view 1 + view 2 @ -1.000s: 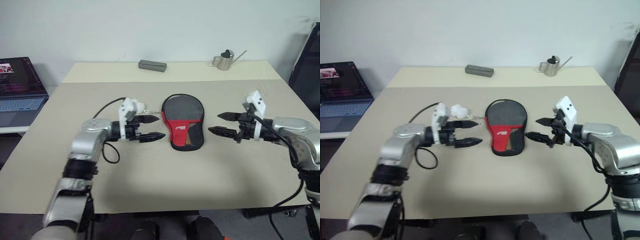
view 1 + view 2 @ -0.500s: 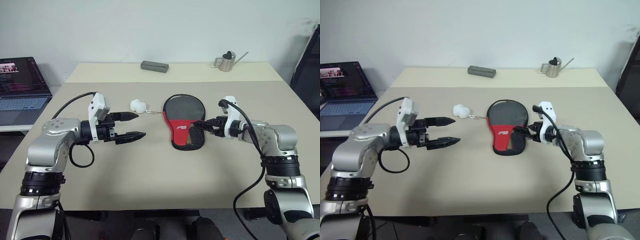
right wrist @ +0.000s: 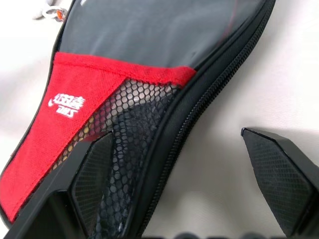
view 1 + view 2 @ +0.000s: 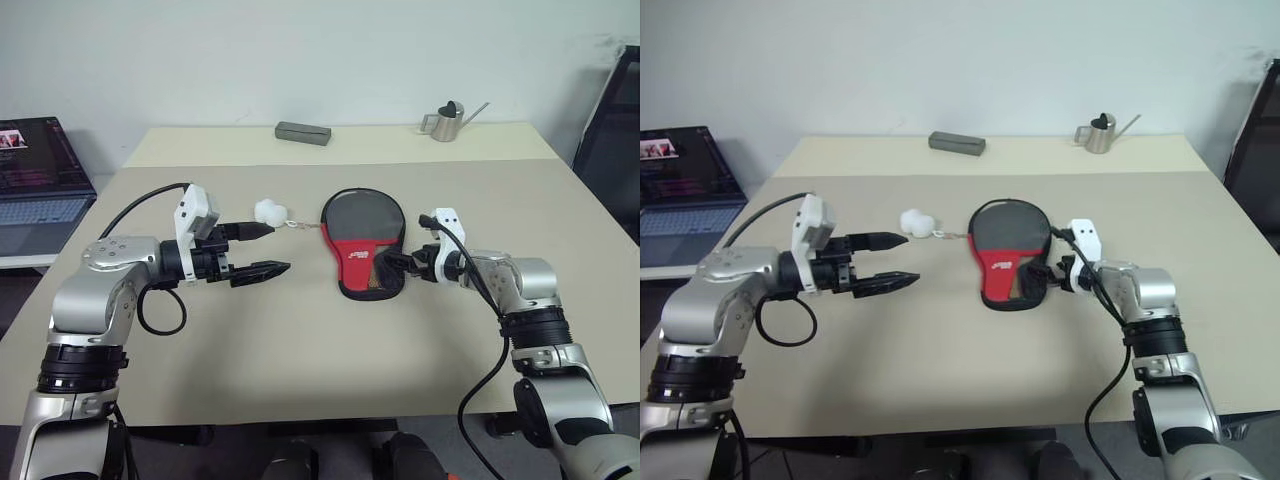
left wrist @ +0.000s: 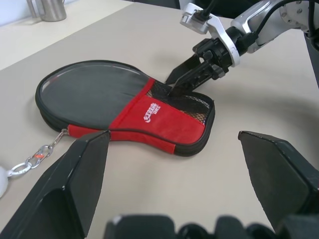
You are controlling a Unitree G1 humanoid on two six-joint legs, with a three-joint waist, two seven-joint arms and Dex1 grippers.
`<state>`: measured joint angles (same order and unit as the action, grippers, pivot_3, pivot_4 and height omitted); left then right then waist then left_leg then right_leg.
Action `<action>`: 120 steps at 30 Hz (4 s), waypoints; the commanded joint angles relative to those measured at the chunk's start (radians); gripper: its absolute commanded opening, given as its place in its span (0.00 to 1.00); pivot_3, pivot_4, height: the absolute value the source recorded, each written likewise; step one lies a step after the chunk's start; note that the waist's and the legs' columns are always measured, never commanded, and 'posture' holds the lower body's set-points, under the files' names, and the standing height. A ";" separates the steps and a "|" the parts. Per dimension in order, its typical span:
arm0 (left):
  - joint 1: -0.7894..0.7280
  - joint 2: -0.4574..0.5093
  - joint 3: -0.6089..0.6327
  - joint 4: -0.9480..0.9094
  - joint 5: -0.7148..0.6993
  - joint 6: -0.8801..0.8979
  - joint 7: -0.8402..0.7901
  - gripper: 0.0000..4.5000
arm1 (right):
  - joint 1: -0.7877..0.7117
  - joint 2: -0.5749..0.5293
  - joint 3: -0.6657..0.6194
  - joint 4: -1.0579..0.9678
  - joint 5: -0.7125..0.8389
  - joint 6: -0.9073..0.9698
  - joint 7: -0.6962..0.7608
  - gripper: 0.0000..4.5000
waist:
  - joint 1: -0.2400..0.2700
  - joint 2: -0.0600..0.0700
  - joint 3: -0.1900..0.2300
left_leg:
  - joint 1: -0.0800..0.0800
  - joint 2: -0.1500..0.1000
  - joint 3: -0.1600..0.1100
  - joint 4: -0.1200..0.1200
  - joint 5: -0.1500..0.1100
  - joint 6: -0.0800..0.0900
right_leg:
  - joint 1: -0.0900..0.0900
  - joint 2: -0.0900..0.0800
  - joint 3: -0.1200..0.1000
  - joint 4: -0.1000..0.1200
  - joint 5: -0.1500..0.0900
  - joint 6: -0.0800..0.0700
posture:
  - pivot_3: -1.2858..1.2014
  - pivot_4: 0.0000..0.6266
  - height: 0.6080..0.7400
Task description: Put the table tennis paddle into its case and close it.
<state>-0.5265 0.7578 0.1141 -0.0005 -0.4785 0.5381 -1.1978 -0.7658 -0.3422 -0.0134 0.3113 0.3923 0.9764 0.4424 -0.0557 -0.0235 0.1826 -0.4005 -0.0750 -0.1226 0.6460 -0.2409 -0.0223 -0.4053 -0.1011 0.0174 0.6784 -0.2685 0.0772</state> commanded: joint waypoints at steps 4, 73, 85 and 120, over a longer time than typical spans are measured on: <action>-0.026 0.011 0.013 -0.002 -0.015 -0.017 0.005 1.00 | -0.039 0.049 0.029 0.041 -0.046 -0.074 0.015 1.00 | -0.004 0.000 0.000 | 0.001 0.000 0.000 0.000 0.000 0.000 | 0.000 0.001 0.000 0.000 0.000 0.000 | 0.52 0.24 1.00; 0.449 0.293 0.115 -0.390 -0.249 0.090 -0.177 1.00 | 0.475 0.137 -0.132 -0.762 0.492 0.638 -0.344 0.01 | 0.003 0.000 0.000 | 0.002 0.013 0.001 -0.007 0.000 -0.001 | 0.000 0.010 -0.001 -0.005 -0.003 -0.007 | 0.52 0.24 1.00; 0.424 0.313 0.096 -0.390 -0.266 0.116 -0.205 1.00 | 0.591 0.129 -0.162 -0.802 0.860 0.638 -0.660 0.01 | 0.002 0.000 0.000 | 0.006 0.015 0.002 -0.017 0.000 -0.001 | 0.000 0.012 -0.001 -0.005 -0.007 -0.014 | 0.52 0.24 1.00; 0.391 0.257 0.041 -0.363 -0.236 0.078 -0.170 1.00 | 0.688 -0.399 -0.019 -0.876 1.477 0.053 -0.945 0.94 | 0.018 -0.001 -0.001 | 0.005 0.016 0.003 -0.015 0.000 -0.001 | 0.002 0.012 -0.002 -0.006 -0.007 -0.013 | 0.52 0.24 1.00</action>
<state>-0.1222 1.0188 0.1501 -0.3558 -0.7183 0.6364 -1.3693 -0.0829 -0.7204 0.0166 -0.5144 1.8779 1.0583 -0.5551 -0.0374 -0.0244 0.1816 -0.3952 -0.0595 -0.1190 0.6310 -0.2411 -0.0235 -0.4037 -0.0887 0.0159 0.6723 -0.2754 0.0640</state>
